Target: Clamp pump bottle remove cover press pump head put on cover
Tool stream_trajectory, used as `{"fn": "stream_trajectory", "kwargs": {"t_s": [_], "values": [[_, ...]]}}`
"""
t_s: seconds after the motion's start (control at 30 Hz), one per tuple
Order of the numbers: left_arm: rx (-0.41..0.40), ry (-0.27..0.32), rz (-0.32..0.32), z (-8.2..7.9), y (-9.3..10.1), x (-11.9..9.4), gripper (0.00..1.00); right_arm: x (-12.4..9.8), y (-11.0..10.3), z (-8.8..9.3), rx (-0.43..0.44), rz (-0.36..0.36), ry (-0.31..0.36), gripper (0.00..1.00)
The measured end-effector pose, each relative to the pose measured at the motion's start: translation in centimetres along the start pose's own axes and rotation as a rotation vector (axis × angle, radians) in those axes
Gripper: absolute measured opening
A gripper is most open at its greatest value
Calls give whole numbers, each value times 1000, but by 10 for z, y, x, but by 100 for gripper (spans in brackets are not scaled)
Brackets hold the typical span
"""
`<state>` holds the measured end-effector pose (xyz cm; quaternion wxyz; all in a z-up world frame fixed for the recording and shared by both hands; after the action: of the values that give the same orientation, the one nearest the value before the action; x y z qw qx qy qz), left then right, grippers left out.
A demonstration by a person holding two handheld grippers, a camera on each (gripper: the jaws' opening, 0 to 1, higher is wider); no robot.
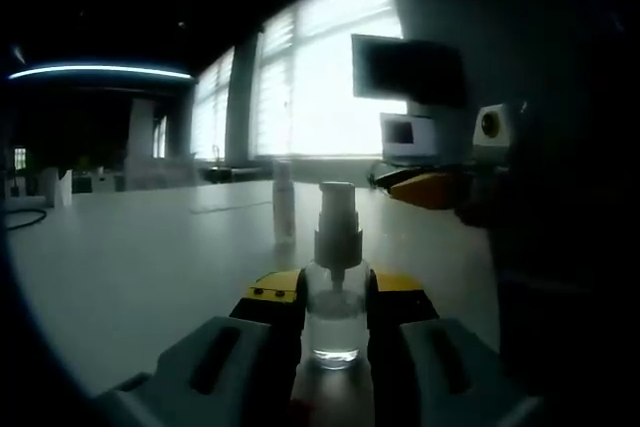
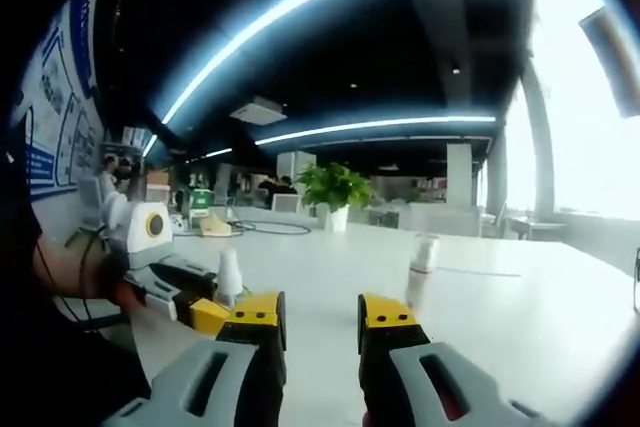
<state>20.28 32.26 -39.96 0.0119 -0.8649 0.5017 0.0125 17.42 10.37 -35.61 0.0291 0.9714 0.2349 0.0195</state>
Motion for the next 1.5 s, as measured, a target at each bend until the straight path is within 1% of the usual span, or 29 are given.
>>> {"fn": "stream_trajectory", "kwargs": {"t_s": [0.17, 0.33, 0.37, 0.4, 0.57, 0.67, 0.87, 1.0, 1.13, 1.23, 1.3, 1.43, 1.5], "values": [[18, -9, 36, -2, -2, 1, 15, 0, 0, -1, 3, -1, 6, 23], [-25, 4, 54, 0, -7, 0, 15, 1, 0, 0, 2, -11, 7, 22], [-43, 9, 66, 0, -7, 0, 15, 1, -1, 0, 1, -16, 7, 22], [-45, 12, 67, 0, -7, 0, 15, 1, -3, 0, -1, -22, 7, 22], [-4, 31, 49, -1, -4, -2, 15, 1, -8, -1, -3, -34, 7, 22], [-22, 56, 56, -3, -3, -3, 15, 1, -9, 0, -1, -39, 9, 22], [-4, 56, 61, -3, -2, -2, 15, 0, -8, -2, 0, -41, 16, 22], [-12, 60, 64, -3, -3, -2, 15, 0, -8, -2, -2, -43, 14, 22], [-12, 62, 64, -2, -3, -2, 15, 0, -9, -2, -5, -61, 18, 20], [-10, 53, 62, 0, -2, -2, 15, 1, -10, -3, -11, -70, 17, 19], [5, 41, 51, 2, -4, -2, 15, 0, -12, -4, -10, -75, 15, 17], [-2, 36, 52, 2, -4, -2, 15, 1, -15, -3, -10, -71, 8, 15], [17, 36, 56, 1, -4, -2, 15, 1, -14, -3, -3, -69, 10, 14]]}}
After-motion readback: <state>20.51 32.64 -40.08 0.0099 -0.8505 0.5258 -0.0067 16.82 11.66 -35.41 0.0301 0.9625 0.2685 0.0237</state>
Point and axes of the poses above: the point that each gripper's makers call its tool centre point, and the gripper's own axes: x roughly forward along the fingers, y roughly to its right, z roughly out of its underside, the point moved 10 cm from there along -x, roughly backward along the fingers, and after that the axes turned 7 degrees about z, right-handed, at the moved point
